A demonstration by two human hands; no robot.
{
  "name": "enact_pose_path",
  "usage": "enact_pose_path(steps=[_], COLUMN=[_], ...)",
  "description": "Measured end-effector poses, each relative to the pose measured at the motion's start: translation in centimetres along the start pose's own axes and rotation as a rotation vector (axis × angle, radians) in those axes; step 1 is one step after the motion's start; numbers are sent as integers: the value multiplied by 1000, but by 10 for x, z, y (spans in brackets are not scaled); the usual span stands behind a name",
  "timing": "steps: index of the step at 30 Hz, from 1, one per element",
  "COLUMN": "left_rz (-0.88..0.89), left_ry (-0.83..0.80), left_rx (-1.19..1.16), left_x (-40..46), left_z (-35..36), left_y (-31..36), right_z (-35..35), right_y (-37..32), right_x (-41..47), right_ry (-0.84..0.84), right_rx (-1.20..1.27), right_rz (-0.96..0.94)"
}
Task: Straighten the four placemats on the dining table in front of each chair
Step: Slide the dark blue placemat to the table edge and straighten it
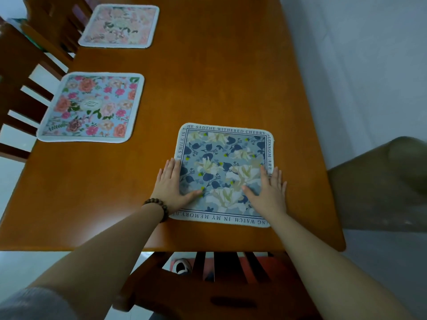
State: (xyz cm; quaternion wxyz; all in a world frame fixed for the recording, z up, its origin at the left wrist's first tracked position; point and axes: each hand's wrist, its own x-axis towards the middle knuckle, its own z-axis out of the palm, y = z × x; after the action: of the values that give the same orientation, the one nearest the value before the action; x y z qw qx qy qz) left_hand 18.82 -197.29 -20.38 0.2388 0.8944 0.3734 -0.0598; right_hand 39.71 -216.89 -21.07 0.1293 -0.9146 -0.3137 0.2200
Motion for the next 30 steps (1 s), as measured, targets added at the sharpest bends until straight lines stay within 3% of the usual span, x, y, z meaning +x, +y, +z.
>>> enact_pose_path(steps=[12, 16, 19, 30], left_rz=[-48, -201, -195, -136], left_ry=[-127, -326, -437, -300], left_rx=[1, 152, 323, 360], left_x=[-57, -68, -82, -89], left_z=[-2, -9, 0, 16], left_y=[-6, 6, 16, 35], right_z=[-8, -24, -20, -15], right_y=[24, 28, 24, 6], right_x=[-37, -52, -73, -98], right_ry=[-125, -283, -395, -296], right_rx=[-120, -130, -219, -276], right_rz=[-127, 2, -25, -71])
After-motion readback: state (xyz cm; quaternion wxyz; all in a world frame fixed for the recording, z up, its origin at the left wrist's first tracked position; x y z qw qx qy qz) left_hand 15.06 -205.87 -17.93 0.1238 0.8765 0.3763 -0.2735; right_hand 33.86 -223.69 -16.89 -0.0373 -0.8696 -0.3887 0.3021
